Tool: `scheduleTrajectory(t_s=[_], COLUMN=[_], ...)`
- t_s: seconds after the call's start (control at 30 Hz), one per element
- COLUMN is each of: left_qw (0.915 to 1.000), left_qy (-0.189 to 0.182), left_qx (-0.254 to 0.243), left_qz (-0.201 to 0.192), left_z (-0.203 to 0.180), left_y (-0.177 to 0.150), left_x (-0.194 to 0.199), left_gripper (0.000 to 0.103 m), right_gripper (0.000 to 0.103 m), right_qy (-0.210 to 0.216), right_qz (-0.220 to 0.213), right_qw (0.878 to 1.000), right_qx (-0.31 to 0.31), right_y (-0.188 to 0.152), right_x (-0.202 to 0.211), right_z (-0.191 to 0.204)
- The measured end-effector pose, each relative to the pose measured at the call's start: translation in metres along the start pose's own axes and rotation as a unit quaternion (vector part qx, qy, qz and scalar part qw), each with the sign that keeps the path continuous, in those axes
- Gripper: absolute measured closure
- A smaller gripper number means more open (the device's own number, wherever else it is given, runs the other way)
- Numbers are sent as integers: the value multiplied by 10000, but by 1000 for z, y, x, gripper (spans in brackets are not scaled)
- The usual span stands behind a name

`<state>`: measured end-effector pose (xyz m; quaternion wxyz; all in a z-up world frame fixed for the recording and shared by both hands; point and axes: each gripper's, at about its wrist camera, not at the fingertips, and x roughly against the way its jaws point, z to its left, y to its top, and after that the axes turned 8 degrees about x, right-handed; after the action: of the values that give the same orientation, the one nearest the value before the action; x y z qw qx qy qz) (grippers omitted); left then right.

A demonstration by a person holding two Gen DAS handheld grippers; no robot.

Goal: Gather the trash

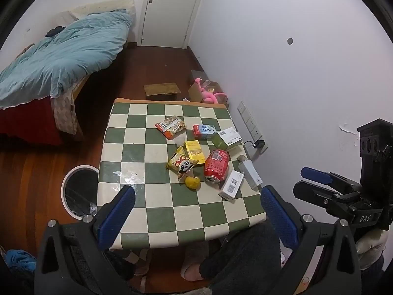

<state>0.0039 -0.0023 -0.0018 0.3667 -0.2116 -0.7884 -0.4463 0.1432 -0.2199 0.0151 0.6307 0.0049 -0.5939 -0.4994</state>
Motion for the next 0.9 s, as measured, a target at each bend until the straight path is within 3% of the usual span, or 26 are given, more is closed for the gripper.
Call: scheduleTrajectory(t_s=[0.9], left_qw=[9999], left_qy=[-92], left_qx=[63], left_qz=[-23], left_z=[7], left_y=[3], left_x=[2], left_gripper=[0], right_gripper=[0], right_qy=[36], right_qz=[-15], right_qw=[10000], right_qx=[87], right_y=[4], right_x=[-3], right_z=[6])
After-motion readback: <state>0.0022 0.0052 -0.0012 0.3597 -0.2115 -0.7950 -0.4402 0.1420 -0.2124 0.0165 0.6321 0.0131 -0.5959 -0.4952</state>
